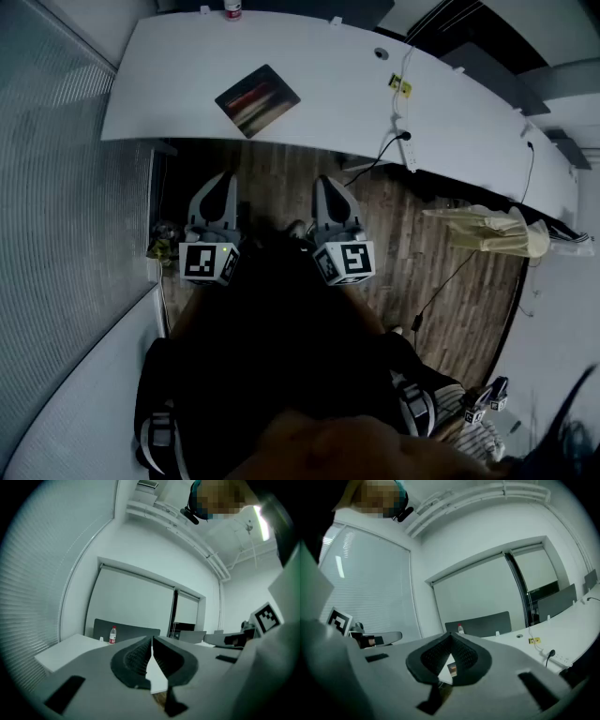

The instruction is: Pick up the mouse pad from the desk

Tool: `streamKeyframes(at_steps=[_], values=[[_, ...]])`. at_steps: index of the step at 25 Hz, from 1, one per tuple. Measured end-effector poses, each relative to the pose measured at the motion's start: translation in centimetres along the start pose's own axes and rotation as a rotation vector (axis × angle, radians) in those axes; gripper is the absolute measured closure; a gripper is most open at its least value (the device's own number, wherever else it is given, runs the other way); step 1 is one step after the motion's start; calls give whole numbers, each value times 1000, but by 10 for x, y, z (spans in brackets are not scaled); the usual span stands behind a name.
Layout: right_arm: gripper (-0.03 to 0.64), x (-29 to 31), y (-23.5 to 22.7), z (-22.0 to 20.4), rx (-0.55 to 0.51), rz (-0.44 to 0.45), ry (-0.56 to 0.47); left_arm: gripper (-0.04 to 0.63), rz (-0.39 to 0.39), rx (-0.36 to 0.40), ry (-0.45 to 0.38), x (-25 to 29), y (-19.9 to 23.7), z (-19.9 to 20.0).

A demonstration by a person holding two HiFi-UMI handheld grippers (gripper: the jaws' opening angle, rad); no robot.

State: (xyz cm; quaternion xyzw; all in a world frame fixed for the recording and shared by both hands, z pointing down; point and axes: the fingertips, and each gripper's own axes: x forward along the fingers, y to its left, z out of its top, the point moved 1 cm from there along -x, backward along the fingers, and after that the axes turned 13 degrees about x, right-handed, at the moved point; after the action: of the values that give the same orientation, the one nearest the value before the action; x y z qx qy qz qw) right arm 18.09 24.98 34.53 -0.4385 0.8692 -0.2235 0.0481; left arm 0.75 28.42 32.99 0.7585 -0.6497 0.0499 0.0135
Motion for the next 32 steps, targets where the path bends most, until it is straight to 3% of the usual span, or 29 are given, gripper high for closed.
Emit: streamKeyframes(at_steps=[18,23,28,32], values=[[617,-1,12,-9,20,-7,-14,583,-17,-24,-5,-11,9,-8],[617,3,23,-16,15,-37,-25,583,-34,-31,11,-20,27,-17],[617,11,41,-28,-4,-71,-17,583,-56,-27,-29,-27,51,-18],[617,14,56,-39,-8,-104,-25,583,-83,-28,-1,-41,70,-35]])
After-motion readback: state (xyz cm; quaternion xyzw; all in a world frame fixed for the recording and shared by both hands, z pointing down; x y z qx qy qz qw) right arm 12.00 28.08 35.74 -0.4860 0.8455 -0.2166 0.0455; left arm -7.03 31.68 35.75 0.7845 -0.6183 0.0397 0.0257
